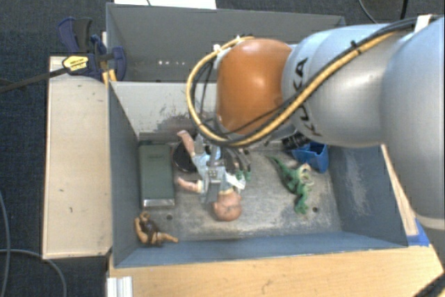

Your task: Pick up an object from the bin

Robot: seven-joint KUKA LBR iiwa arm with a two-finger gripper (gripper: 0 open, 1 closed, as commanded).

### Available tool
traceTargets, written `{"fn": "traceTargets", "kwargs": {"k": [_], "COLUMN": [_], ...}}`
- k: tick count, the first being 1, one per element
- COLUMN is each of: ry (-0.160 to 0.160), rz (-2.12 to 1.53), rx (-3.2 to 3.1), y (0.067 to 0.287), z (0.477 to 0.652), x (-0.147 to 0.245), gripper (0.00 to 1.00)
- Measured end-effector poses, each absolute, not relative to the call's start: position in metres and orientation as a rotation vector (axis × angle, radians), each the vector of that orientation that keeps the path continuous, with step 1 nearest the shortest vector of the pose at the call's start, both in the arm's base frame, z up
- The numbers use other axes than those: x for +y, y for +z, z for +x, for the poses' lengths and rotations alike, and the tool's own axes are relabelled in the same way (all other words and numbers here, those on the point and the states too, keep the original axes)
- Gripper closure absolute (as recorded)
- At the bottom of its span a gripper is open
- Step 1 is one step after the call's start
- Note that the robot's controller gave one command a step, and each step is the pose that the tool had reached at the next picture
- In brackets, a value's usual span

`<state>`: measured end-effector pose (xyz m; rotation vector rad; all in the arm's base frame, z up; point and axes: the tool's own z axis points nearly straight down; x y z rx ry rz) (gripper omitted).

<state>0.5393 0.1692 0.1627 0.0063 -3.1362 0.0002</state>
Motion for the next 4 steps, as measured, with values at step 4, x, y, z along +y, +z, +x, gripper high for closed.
{"fn": "traceTargets", "kwargs": {"k": [4], "ry": [-0.005], "rz": [-0.349], "rx": [-3.126], "y": [0.100], "z": [0.518], "x": [0.104], "gripper": [0.00]}}
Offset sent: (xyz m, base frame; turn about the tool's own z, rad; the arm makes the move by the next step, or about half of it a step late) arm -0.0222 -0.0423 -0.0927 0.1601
